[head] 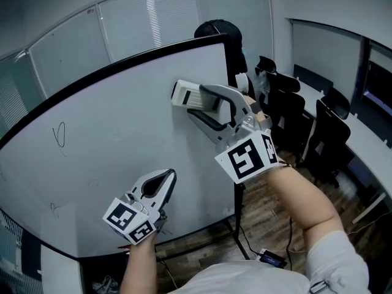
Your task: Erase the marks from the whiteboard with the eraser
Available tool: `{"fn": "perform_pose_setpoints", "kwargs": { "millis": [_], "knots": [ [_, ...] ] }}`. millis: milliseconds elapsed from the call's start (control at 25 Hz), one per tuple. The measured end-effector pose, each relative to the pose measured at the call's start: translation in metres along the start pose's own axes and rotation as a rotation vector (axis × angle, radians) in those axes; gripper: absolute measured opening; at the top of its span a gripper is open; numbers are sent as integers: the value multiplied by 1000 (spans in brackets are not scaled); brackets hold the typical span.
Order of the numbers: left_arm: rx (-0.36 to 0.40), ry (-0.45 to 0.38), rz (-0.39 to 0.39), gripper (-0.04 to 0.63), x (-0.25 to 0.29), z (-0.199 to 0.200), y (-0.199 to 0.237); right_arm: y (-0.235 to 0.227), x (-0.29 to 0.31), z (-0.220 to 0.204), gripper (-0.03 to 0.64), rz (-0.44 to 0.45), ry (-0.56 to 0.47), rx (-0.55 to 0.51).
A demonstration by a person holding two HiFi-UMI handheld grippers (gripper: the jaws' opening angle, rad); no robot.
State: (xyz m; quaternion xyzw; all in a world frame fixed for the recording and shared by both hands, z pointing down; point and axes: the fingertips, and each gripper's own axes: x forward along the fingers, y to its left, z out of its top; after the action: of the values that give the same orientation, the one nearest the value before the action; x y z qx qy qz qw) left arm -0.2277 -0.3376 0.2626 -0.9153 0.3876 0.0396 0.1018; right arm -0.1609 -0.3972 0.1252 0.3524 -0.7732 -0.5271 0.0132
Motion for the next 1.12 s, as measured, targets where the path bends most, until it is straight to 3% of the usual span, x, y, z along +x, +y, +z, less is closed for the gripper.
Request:
{"fn": "perform_pose_setpoints", "kwargs": {
  "millis": [200,400,800,1120],
  "knots": [
    [-4,5,0,8,0,-3,-1,-63,-10,-16,236,-118,10,74],
    [-12,5,6,8,1,-7,-2,-71,-16,-20,236,-132,29,136],
    [-47,21,6,8,-3,-27,1,2,-22,-30,236,-38,116,87],
    [-73,41,-14,8,3,-46,-6,87,-39,-56,236,0,167,147]
  ]
}}
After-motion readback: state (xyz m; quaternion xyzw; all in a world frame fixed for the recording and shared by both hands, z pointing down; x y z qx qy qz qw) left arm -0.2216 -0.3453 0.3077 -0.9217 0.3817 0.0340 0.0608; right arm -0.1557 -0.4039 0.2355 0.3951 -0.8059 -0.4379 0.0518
